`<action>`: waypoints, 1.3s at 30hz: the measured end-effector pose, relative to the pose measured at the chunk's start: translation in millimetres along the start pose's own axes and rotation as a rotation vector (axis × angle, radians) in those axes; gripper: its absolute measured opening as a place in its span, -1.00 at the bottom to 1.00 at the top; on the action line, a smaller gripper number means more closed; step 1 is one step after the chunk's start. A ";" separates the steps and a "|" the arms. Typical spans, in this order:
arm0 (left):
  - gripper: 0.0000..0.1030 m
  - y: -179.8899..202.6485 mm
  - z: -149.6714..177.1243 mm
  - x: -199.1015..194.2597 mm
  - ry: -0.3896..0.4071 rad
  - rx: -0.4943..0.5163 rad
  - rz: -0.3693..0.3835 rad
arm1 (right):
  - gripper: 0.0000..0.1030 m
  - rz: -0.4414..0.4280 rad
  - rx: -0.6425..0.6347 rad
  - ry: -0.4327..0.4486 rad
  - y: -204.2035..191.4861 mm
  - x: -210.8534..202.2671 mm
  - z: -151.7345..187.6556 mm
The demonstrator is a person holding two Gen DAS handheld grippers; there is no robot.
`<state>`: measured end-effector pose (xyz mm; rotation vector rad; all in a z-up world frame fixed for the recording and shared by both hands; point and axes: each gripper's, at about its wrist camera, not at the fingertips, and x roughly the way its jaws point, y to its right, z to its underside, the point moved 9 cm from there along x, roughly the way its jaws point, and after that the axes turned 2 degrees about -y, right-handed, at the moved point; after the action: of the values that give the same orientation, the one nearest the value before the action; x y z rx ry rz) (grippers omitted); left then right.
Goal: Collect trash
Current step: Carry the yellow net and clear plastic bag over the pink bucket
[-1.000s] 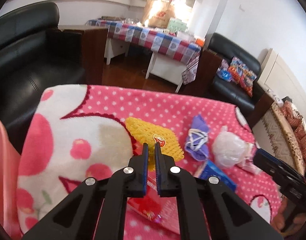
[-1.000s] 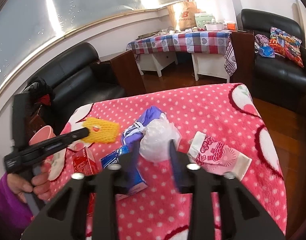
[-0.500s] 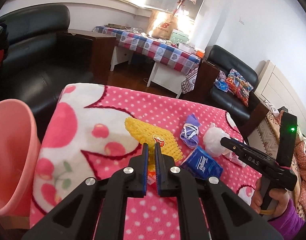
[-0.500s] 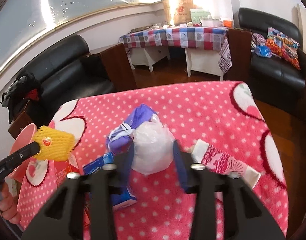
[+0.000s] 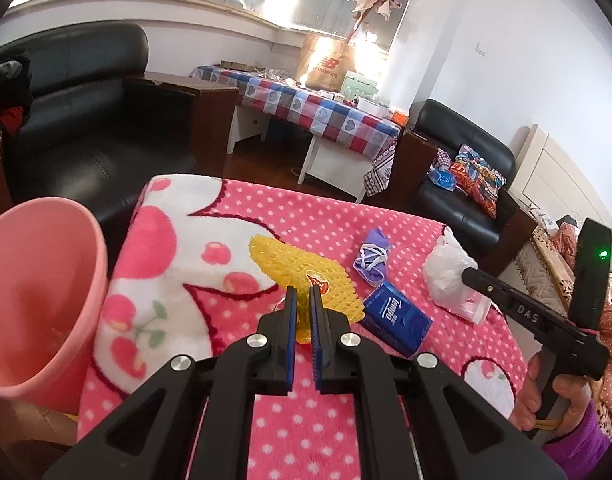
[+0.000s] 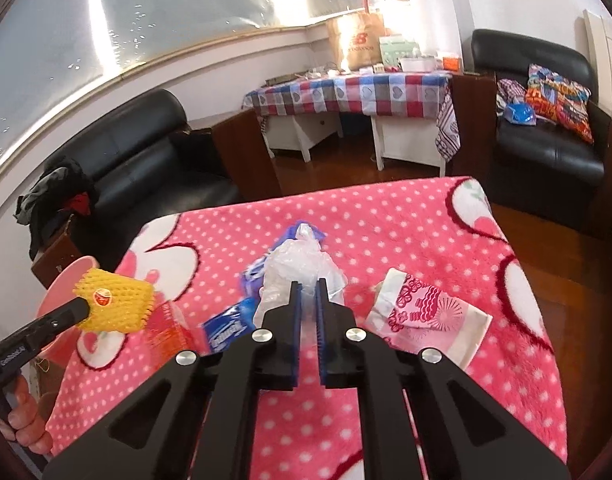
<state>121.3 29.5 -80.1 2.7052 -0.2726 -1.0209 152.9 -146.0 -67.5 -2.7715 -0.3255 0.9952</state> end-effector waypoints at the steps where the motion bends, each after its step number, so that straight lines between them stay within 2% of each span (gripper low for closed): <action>1: -0.90 -0.5 0.8 -3.5 0.003 -0.002 -0.001 | -0.86 -0.006 -0.003 0.003 -4.0 -4.7 0.6; 8: -0.90 -7.8 4.3 -34.2 0.041 -0.022 -0.021 | -0.86 -0.045 -0.053 0.011 -37.0 -25.5 7.6; 16: -0.90 -25.1 12.0 -72.1 0.086 -0.041 -0.068 | -0.86 -0.113 -0.120 -0.026 -88.3 -27.3 25.7; 33: -0.89 -84.3 31.2 -129.6 0.151 -0.130 -0.181 | -0.86 -0.248 -0.248 -0.069 -195.2 -24.9 43.7; 39: -0.89 -113.9 34.2 -147.2 0.180 -0.161 -0.255 | -0.86 -0.297 -0.286 -0.080 -233.5 -18.6 44.4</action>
<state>-0.1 170.5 -45.5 2.7054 0.1837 -0.8126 76.7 77.4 -34.0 -2.8106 -0.9280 1.0539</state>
